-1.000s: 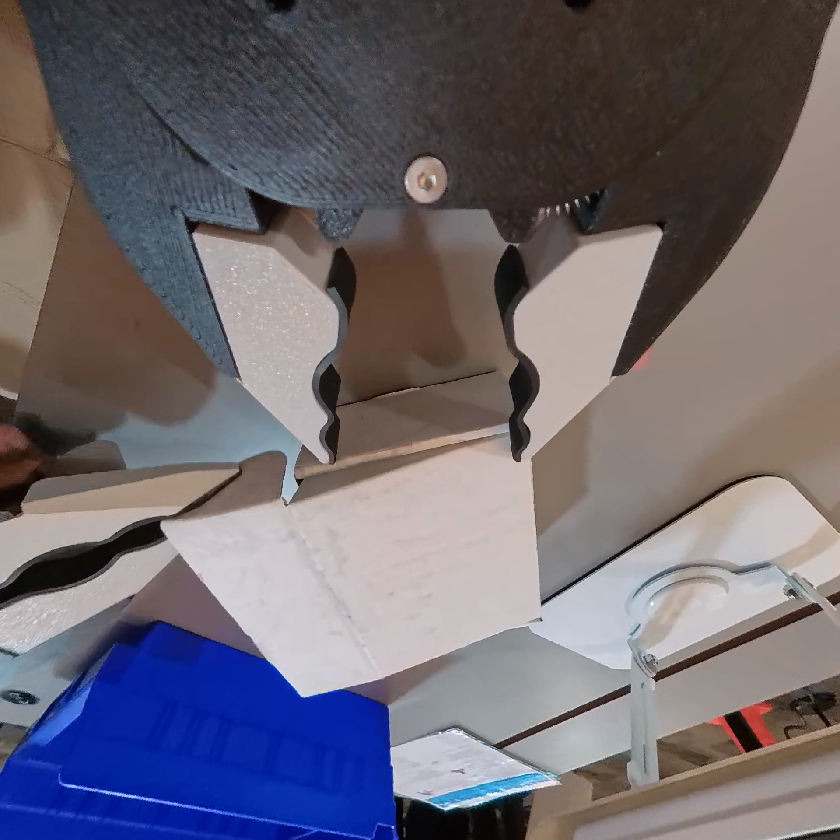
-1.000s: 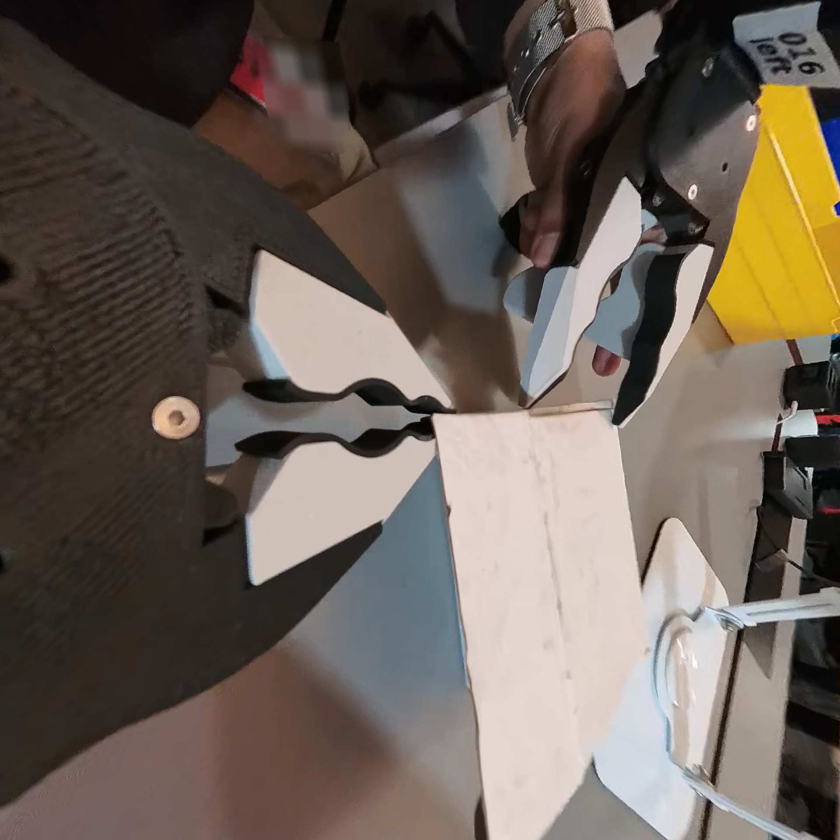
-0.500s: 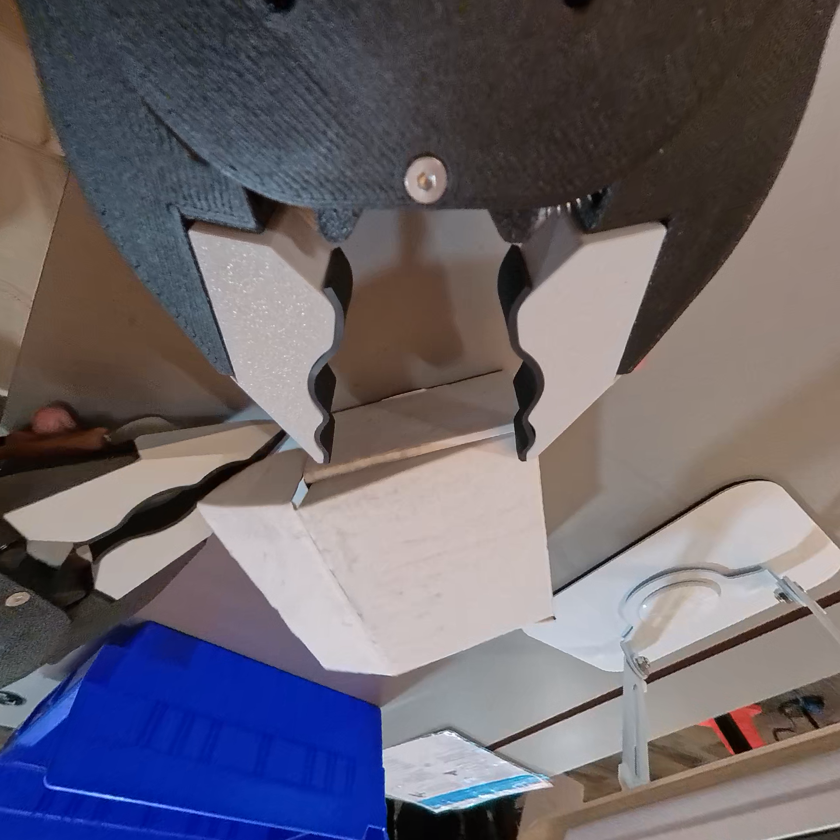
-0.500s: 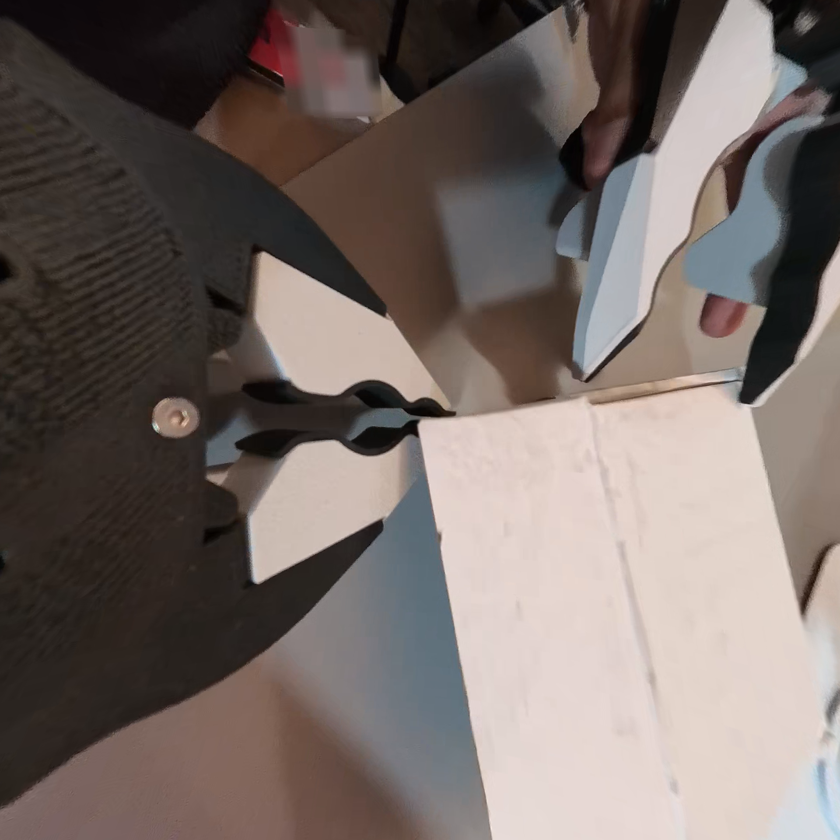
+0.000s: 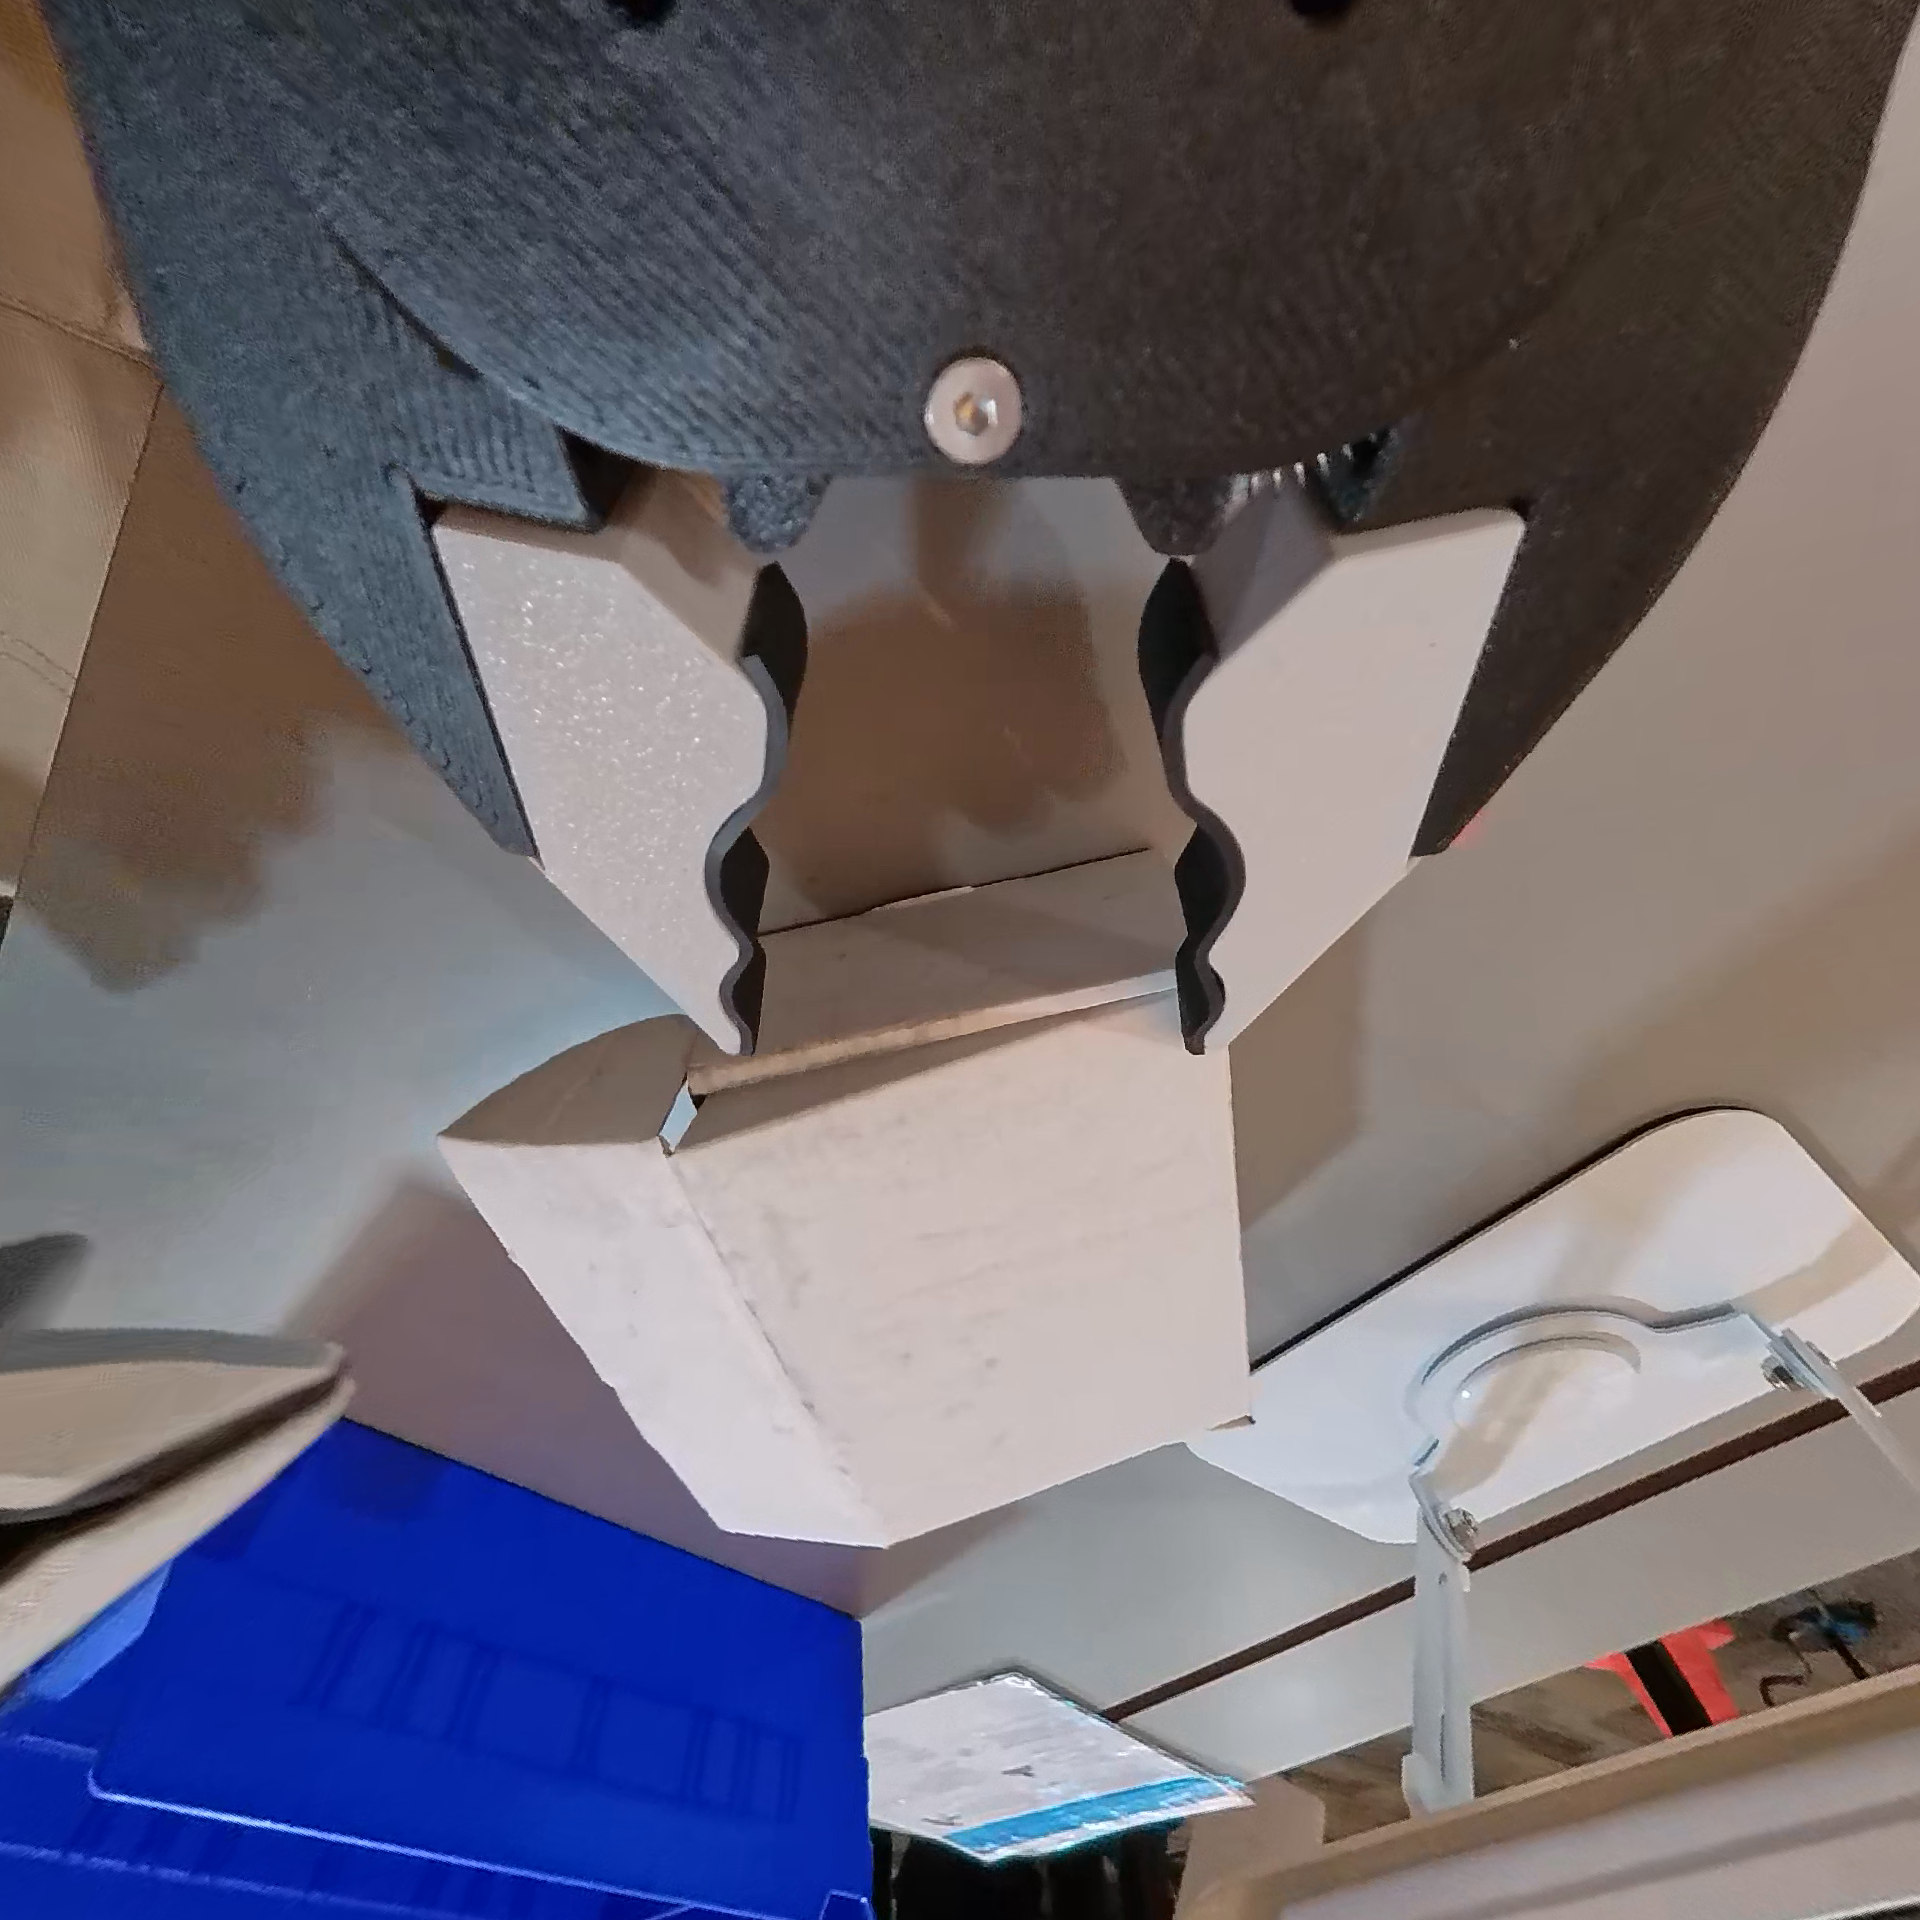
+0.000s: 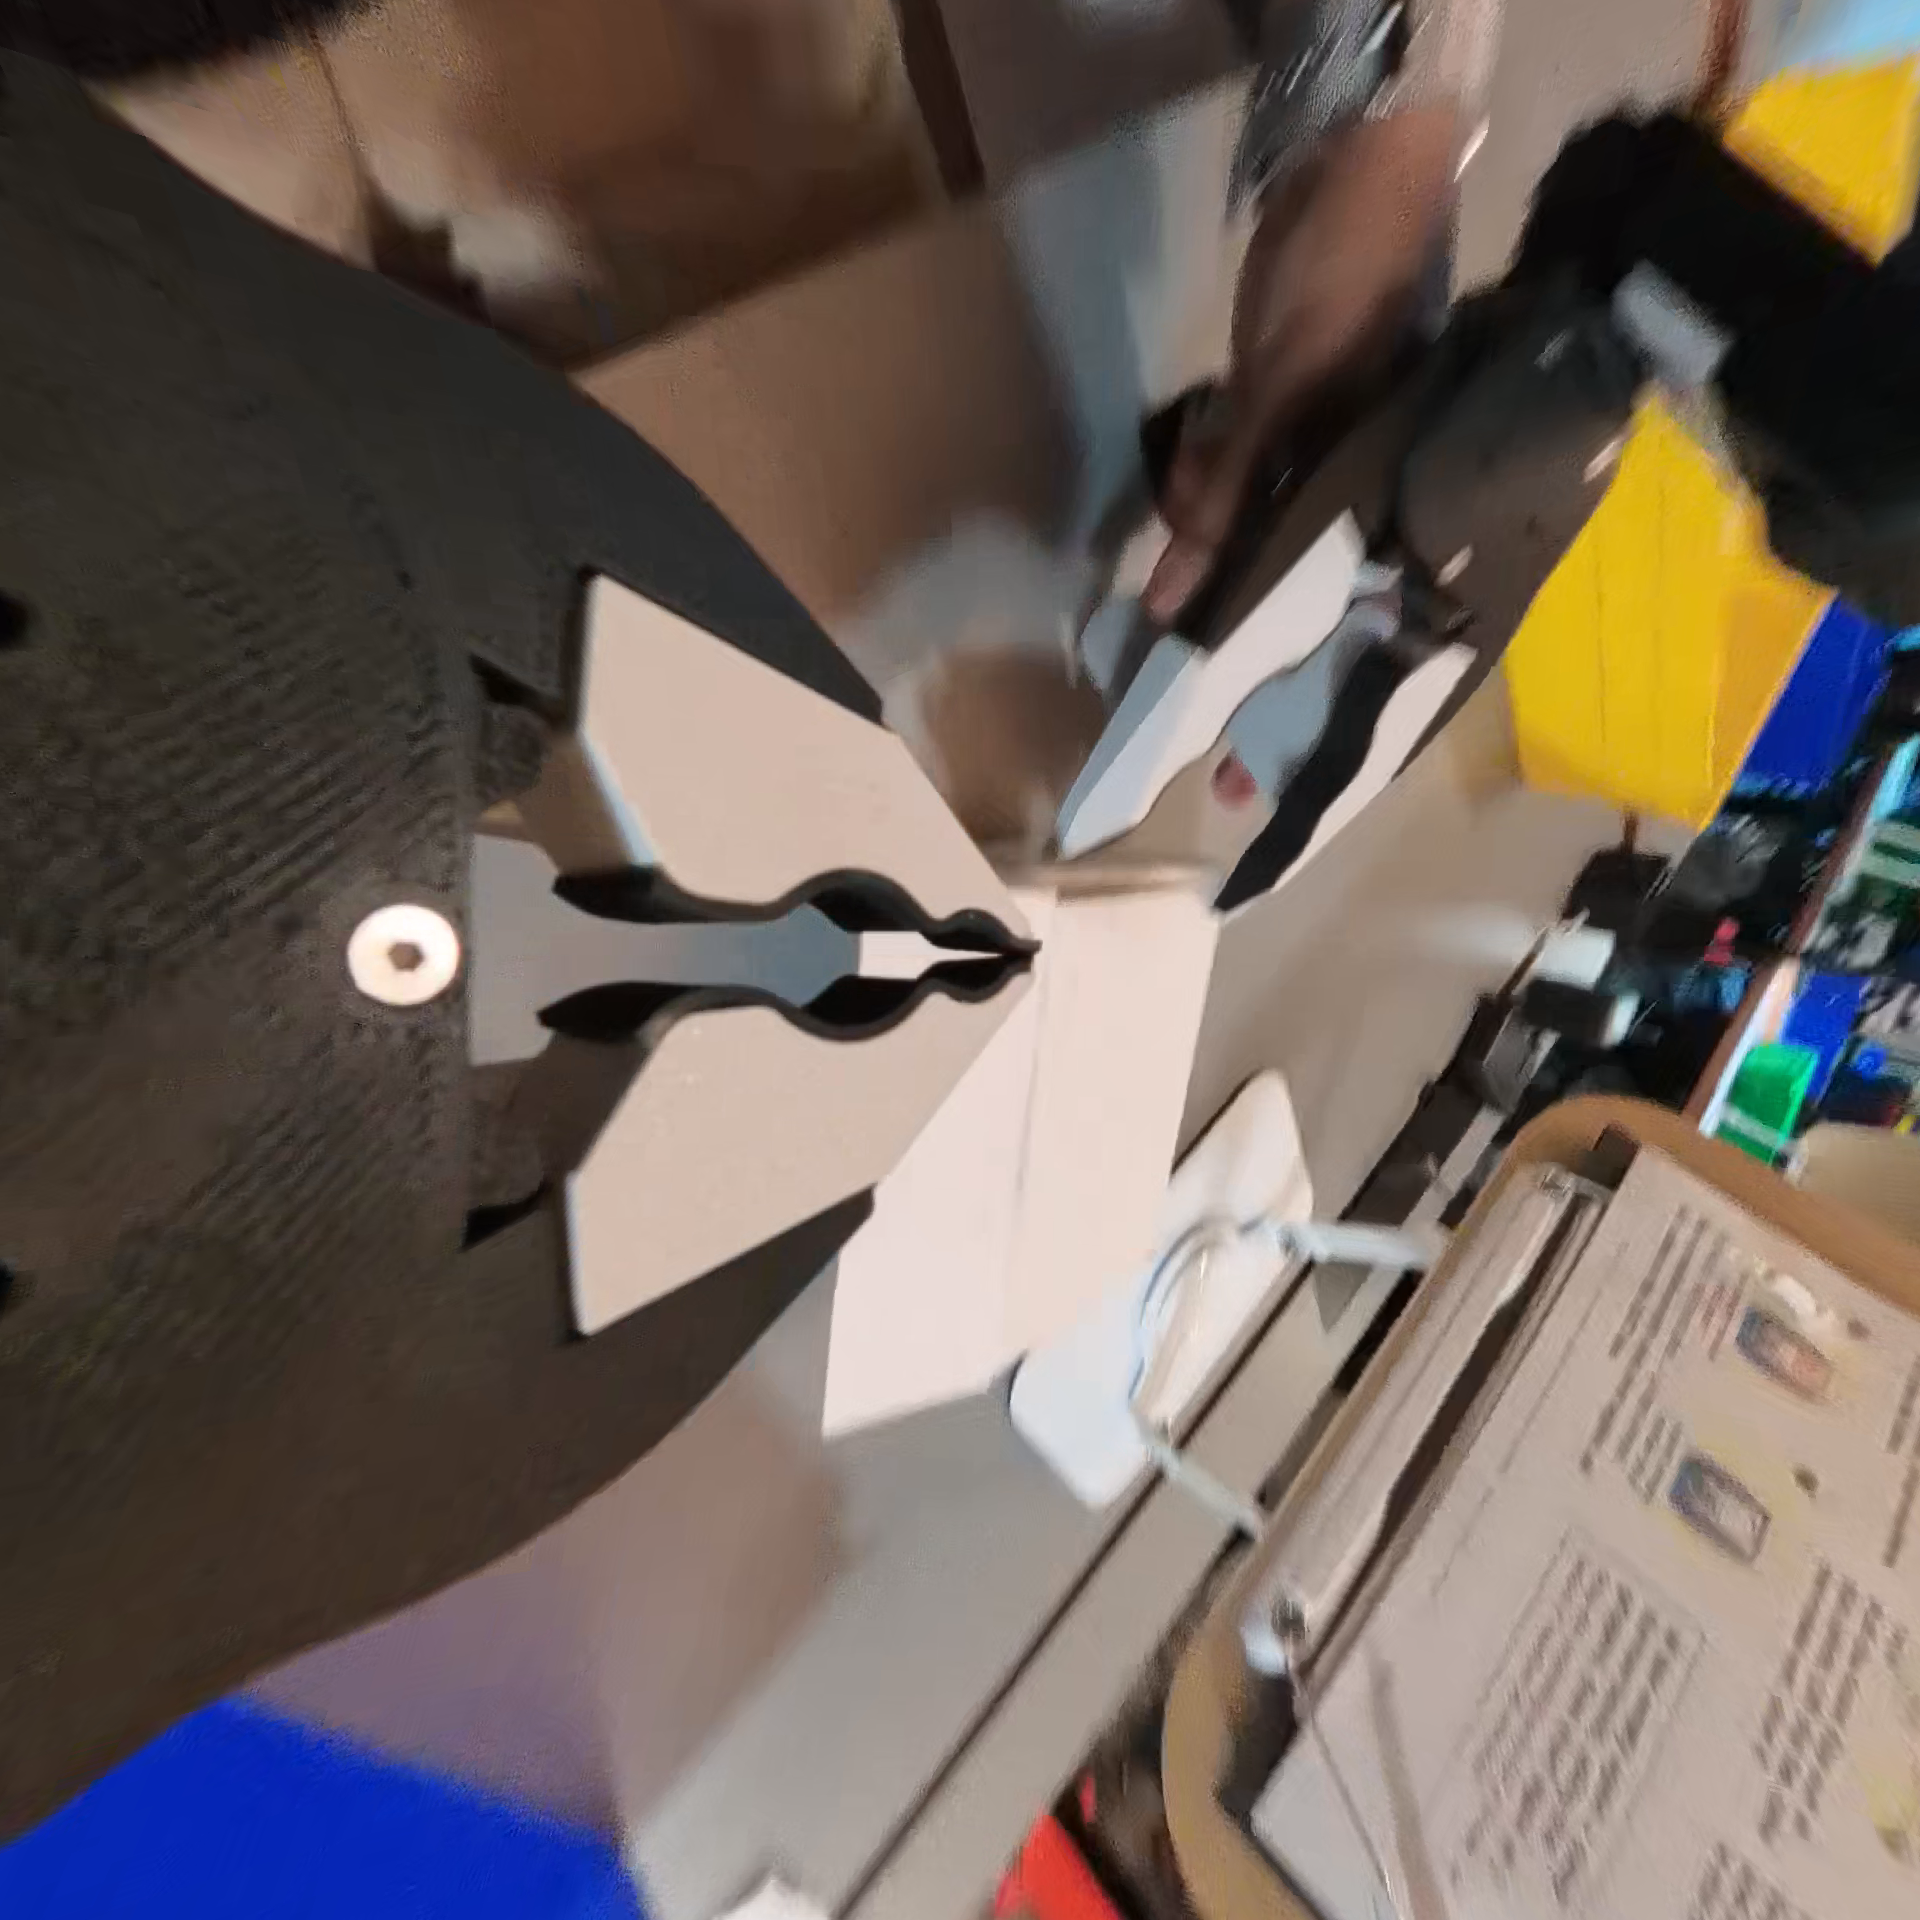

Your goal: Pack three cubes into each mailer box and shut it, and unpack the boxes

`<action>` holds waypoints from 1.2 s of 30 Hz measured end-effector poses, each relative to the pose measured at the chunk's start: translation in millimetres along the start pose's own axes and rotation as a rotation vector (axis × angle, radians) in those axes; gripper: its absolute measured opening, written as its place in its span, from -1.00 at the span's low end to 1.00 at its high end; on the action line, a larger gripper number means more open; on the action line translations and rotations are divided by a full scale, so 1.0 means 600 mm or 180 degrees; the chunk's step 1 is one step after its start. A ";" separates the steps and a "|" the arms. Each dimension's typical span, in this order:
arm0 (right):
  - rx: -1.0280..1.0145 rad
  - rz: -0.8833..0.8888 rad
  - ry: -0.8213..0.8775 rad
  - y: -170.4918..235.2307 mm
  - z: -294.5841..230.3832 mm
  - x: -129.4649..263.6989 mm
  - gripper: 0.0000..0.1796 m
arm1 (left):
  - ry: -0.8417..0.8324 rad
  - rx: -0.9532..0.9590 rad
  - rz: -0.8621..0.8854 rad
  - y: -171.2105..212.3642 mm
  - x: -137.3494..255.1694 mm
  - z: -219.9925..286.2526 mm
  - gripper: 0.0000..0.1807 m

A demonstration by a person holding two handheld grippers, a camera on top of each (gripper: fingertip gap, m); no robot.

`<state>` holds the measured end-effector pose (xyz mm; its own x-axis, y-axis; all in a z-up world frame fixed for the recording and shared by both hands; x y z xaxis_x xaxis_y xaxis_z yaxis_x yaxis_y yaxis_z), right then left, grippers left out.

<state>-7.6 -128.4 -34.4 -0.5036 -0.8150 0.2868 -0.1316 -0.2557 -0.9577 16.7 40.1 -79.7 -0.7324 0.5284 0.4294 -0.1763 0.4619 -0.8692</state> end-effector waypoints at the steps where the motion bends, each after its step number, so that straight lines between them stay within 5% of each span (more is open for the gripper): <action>1: 0.0147 -0.0077 0.0153 0.007 0.010 -0.004 -1.00 | 0.0000 0.0009 0.0002 0.000 0.000 -0.001 -0.12; 4: 0.0176 -0.0419 0.0131 0.044 0.011 -0.024 -1.00 | 0.0018 0.0043 0.0019 0.000 0.001 -0.002 -0.12; 32: 0.1001 -0.0308 0.0388 0.043 -0.013 -0.030 -1.00 | -0.0031 0.0051 -0.0005 0.001 0.001 -0.002 -0.06; 36: 0.0772 -0.0229 0.0651 0.039 -0.001 -0.033 -0.50 | -0.0013 0.0092 0.0030 0.001 0.003 -0.004 -0.07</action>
<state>-1.2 -117.7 -62.4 -0.6647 -0.6753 0.3197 0.0218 -0.4453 -0.8951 16.9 43.2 -78.9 -0.7368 0.5297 0.4202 -0.1882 0.4362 -0.8799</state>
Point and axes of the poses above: each gripper's, where its closed fingertips meet, x back along the fingers, y out of its underside, z = x × y across the jaws, the point moved 7 cm from there along x, back along the fingers, and after that the axes turned 14 degrees about -x, right-handed, at the moved point
